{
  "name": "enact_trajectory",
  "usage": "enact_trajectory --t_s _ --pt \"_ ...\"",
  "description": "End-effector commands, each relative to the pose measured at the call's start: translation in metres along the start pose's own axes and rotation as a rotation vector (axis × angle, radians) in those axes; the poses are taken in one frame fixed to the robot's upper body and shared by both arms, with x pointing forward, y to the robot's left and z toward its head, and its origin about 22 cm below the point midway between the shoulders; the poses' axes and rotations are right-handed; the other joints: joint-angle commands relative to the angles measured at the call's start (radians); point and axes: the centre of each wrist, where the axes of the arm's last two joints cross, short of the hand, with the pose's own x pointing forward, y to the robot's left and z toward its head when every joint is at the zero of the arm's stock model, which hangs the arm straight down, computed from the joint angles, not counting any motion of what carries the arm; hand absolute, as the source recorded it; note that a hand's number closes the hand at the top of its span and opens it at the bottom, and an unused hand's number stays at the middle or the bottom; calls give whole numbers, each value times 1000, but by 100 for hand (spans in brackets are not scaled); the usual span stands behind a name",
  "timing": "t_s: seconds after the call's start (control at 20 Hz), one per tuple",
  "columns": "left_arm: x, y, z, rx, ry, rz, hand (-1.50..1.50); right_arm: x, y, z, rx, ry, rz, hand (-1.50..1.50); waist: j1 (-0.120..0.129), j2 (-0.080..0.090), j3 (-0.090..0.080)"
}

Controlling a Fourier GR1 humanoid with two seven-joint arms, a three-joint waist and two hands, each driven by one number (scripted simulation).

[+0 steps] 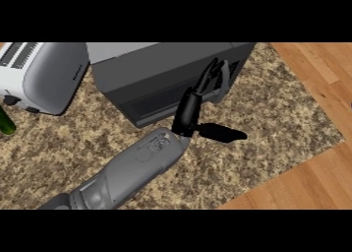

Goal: Pick up the milk, place it into the microwave and close the microwave

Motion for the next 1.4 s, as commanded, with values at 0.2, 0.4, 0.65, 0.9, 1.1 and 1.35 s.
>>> enact_trajectory --t_s 0.2,0.4,0.65,0.9,1.1,1.35 --pt "3 3 -15 48 -6 -4 -150 4 -4 -7 6 -7 -16 -150 -25 9 2" --pt "1 4 -15 62 -9 3 -150 11 -9 -11 15 -4 -3 -150 -29 8 1" --pt "0 4 -15 63 -27 -3 -150 13 -13 -15 21 8 -10 -150 -30 9 2" --pt "-3 5 -12 69 -37 -2 -150 16 -15 -18 32 -2 -21 -150 -40 12 2" --pt "-4 5 -13 73 -34 7 -150 19 -17 -20 38 13 -13 -150 -39 9 2" --pt "-6 6 -13 81 -29 13 -150 19 -15 -24 65 13 -36 -150 -43 11 2"
